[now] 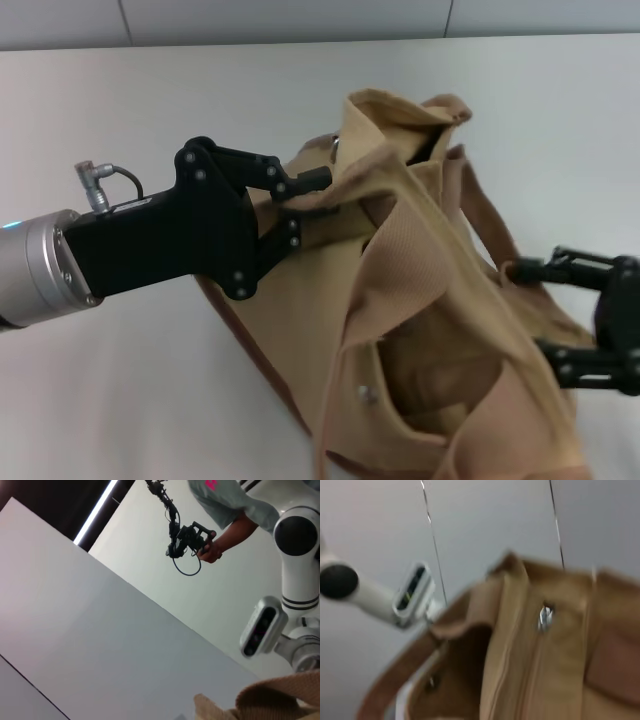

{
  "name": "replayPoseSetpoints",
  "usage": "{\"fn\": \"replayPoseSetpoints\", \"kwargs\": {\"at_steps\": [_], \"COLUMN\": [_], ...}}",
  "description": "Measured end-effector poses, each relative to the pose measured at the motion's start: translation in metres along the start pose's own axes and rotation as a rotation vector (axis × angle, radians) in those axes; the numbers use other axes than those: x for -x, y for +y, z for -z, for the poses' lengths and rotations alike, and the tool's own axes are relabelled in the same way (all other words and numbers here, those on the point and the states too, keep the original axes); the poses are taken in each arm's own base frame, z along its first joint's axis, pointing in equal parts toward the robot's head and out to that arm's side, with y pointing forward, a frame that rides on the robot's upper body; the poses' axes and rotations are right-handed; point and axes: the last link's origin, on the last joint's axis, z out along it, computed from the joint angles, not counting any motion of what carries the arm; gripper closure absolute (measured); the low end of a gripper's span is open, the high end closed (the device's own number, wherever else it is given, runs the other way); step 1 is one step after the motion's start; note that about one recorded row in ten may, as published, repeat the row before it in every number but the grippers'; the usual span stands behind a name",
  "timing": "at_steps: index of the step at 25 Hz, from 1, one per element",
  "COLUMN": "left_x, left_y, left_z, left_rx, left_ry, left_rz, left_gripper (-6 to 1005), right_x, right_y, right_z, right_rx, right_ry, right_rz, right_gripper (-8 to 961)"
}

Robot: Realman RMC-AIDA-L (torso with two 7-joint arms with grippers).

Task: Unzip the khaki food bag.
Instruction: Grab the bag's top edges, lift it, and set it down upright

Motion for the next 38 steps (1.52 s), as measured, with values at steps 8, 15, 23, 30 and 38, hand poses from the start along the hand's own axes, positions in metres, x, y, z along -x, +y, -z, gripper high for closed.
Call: {"fn": "replayPoseSetpoints", "kwargs": {"at_steps": [8, 15, 23, 30, 38], "left_x": [-0.001, -0.001, -0.003, -0.003, -0.001], "left_y": [0.005, 0.004, 0.002, 0.002, 0.004], "left_z": [0.000, 0.000, 0.000, 0.001, -0.001], "left_rx": [-0.001, -0.009, -0.028, -0.043, -0.030], "left_ry": [0.000, 0.002, 0.012, 0.004, 0.001], "left_rz": [-0.038, -0.053, -0.062, -0.060, -0.051], "left_gripper": [921, 921, 922, 922, 922], "right_x": [-0.015, -0.010, 0.004, 0.009, 0.026], "right_y": [-0.034, -0.064, -0.080, -0.064, -0.051], "right_z": [-0.046, -0.097, -0.122, -0.079, -0.037], "right_rx": [-0.066, -0.065, -0.092, -0.111, -0.228], "right_ry": [0.169, 0.241, 0.210, 0.078, -0.198], "right_rz": [-0.055, -0.059, 0.007, -0.012, -0.017], "right_gripper": [188, 197, 289, 297, 260]}}
